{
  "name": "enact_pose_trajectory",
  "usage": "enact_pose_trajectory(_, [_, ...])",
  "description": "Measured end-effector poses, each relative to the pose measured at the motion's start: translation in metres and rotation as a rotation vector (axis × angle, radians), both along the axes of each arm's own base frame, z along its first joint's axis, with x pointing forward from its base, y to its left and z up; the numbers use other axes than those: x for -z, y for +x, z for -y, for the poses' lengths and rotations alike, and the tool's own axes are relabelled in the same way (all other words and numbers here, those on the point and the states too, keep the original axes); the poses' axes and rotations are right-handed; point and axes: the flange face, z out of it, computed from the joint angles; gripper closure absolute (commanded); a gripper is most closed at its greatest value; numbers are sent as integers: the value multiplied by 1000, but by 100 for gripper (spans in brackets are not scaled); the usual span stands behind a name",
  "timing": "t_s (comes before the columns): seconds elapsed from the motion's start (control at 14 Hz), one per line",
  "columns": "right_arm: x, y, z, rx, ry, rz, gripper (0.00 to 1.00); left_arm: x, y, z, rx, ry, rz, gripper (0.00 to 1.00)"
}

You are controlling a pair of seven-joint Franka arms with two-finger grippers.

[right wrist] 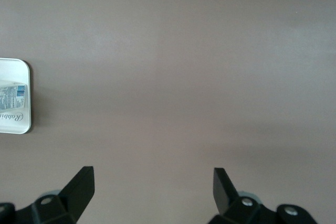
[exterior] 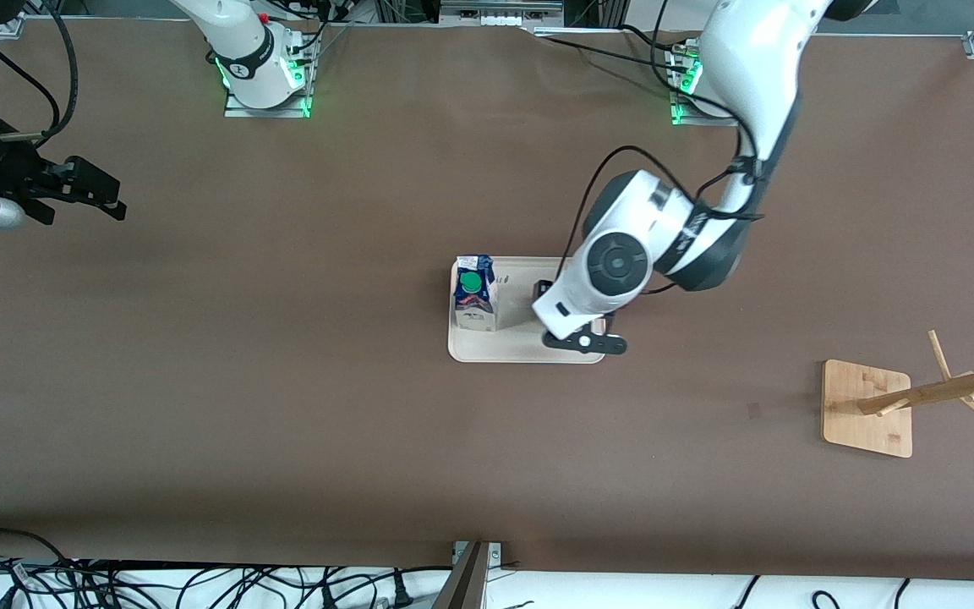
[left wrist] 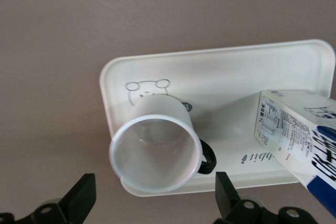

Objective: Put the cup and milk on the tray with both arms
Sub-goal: 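Open the left gripper and withdraw it from the mug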

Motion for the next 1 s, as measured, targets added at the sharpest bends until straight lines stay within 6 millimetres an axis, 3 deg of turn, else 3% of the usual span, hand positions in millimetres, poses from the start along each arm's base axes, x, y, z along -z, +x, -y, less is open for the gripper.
enact_pose_trajectory(0.5, [3,1,0,1,0,-5,0,-141,19,-94,-125,-30,134,0])
enact_pose_trajectory(0.64, [5,2,0,1,-1,-9,0,-179,26,-143,-162,-28,186,0])
enact_pose_trajectory(0.79, [6,3,0,1,-1,-11,0,-215,31,-207,-220,-25,241,0])
enact_pose_trajectory(1.0, [6,3,0,0,-1,-11,0,-246,27,-293,-331,-7,285,0])
